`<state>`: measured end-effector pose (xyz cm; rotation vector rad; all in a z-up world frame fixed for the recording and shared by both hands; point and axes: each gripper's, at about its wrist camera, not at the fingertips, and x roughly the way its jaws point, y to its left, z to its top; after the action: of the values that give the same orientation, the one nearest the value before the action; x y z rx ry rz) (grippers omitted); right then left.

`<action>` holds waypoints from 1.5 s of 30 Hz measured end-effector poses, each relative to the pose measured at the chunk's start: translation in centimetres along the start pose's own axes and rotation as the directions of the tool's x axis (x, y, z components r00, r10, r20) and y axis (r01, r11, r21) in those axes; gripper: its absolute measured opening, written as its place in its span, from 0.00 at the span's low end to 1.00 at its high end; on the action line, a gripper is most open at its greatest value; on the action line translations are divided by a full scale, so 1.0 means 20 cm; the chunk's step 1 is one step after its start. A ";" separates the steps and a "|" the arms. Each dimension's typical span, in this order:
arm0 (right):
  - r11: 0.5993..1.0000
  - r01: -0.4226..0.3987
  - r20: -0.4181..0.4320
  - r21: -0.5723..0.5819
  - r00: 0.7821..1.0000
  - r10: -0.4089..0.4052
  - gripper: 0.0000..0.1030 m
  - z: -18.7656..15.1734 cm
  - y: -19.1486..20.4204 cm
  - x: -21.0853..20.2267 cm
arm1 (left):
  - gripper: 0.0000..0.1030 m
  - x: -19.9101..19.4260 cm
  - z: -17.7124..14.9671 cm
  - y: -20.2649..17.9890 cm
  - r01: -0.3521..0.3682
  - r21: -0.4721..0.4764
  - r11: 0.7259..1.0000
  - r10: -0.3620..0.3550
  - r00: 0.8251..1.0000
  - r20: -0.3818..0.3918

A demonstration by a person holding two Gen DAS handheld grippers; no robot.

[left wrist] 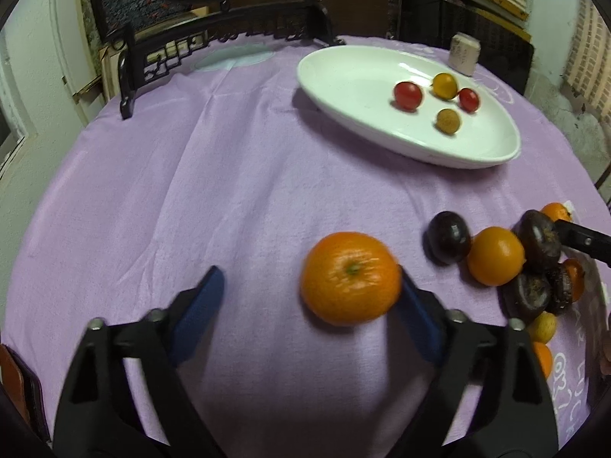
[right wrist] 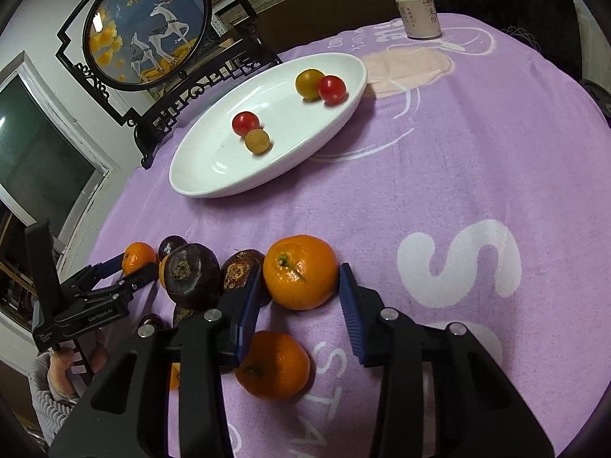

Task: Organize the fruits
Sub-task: 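Grasp a large tangerine with the left tool while the right tool grasps another tangerine, then lower both tangerines onto the white plate and open both tools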

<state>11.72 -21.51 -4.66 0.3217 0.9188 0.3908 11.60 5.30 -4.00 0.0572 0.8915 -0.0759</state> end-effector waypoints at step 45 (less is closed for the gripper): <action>0.999 0.041 0.191 0.005 0.981 -0.041 0.71 0.22 0.09 -0.12 | 0.85 -0.03 0.28 -0.13 0.068 0.005 0.998 -0.068 0.990 0.124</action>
<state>13.76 -21.47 0.31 0.3349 0.7360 0.3152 15.23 2.32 -0.08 0.0226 0.7693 -0.1422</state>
